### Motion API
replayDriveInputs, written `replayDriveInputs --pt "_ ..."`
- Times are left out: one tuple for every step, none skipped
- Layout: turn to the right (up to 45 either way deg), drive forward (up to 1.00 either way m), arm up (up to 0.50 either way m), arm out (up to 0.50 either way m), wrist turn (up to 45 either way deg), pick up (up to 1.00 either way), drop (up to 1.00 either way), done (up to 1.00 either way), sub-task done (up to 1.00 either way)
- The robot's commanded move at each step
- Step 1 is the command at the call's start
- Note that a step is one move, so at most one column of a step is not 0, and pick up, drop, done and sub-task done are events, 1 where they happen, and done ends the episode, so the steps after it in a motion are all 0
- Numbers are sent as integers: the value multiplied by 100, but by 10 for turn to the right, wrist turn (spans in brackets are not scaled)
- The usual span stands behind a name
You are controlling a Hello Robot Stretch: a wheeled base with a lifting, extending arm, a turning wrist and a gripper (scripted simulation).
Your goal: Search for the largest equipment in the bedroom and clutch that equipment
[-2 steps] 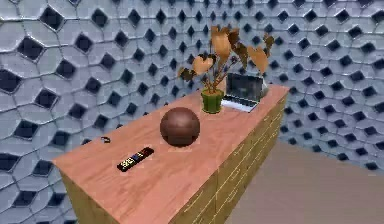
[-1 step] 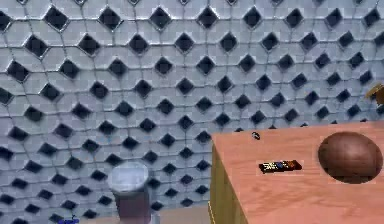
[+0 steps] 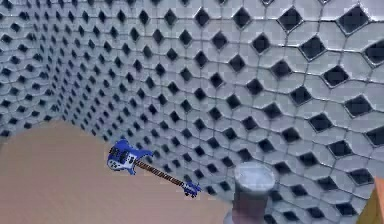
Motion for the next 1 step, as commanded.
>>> replayDriveInputs --pt "450 0 0 0 0 0 0 0 0"
